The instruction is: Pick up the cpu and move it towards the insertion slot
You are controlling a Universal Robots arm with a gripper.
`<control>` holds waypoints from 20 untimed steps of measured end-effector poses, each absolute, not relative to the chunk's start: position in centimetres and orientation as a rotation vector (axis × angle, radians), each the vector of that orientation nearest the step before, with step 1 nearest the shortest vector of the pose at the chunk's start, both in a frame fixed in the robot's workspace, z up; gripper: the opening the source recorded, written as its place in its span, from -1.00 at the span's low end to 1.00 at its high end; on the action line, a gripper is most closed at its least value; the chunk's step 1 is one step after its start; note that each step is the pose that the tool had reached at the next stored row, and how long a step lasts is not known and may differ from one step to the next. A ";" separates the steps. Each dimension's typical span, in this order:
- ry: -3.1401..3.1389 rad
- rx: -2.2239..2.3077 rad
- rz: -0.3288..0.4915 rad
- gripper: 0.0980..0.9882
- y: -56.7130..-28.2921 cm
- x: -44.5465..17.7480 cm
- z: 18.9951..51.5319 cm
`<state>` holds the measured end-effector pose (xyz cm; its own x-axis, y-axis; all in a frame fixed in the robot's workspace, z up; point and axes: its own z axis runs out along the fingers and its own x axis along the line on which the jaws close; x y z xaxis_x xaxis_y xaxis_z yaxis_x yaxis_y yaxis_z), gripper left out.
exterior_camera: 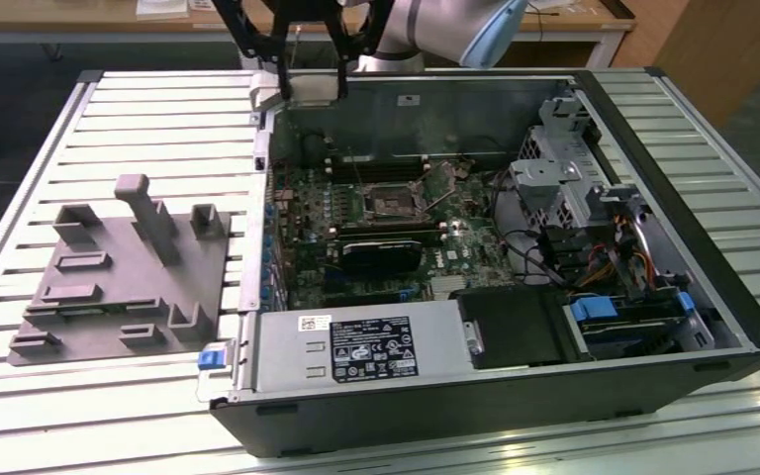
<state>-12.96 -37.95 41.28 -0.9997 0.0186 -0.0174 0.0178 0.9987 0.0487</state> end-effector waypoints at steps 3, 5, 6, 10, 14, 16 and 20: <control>3.123 0.028 0.077 0.00 -37.6 -12.6 41.0; 3.123 0.028 0.078 0.00 -37.4 -12.3 40.8; 3.123 0.028 0.078 0.00 -37.3 -12.2 40.7; 3.123 0.028 0.078 0.00 -36.8 -11.5 40.2; 3.123 0.028 0.078 0.00 -36.3 -10.8 39.8; 3.123 0.029 0.078 0.00 -36.1 -10.4 39.6; 3.123 0.028 0.078 0.00 -35.8 -9.5 39.1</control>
